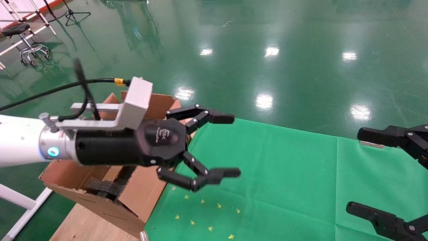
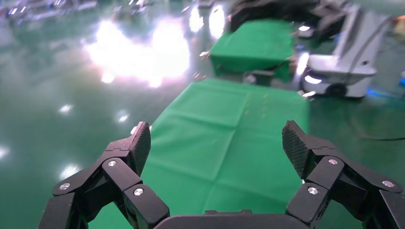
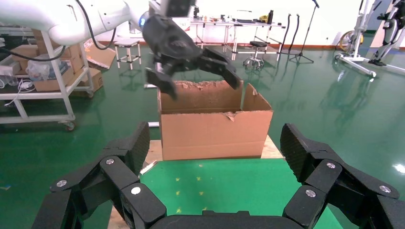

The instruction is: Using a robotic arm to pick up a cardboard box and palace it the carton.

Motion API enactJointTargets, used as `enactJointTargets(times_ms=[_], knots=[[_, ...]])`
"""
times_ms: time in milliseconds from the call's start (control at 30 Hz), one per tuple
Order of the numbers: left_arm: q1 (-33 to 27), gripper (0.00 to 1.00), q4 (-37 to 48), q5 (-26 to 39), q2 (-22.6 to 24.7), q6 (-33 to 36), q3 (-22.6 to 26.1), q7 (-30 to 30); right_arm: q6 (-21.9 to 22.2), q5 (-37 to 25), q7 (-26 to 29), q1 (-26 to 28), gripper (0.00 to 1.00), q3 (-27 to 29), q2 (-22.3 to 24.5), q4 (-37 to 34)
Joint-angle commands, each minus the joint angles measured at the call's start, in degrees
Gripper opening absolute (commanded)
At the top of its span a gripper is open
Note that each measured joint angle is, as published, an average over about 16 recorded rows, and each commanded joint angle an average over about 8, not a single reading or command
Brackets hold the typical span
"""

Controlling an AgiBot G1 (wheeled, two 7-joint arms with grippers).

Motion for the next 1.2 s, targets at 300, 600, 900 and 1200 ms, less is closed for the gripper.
enactJointTargets(times_ms=[300, 600, 900, 1200], knots=[[3.25, 1.0, -4.59, -6.25, 0.29, 2.4, -2.37, 2.2, 0.02, 0.0, 0.0, -0.01, 1.0, 0.0, 0.0, -0.01], [3.21, 1.0, -4.43, -6.14, 0.32, 2.37, -2.35, 2.18, 0.02, 0.01, 0.0, -0.02, 1.0, 0.0, 0.0, -0.02], [2.91, 1.0, -4.0, -5.52, 0.31, 2.1, -2.11, 2.01, 0.02, 0.01, 0.0, -0.02, 1.0, 0.0, 0.01, -0.01], [2.75, 1.0, -3.81, -5.22, 0.28, 1.99, -2.0, 1.96, 0.02, 0.01, 0.0, -0.02, 1.0, 0.0, 0.01, -0.01]])
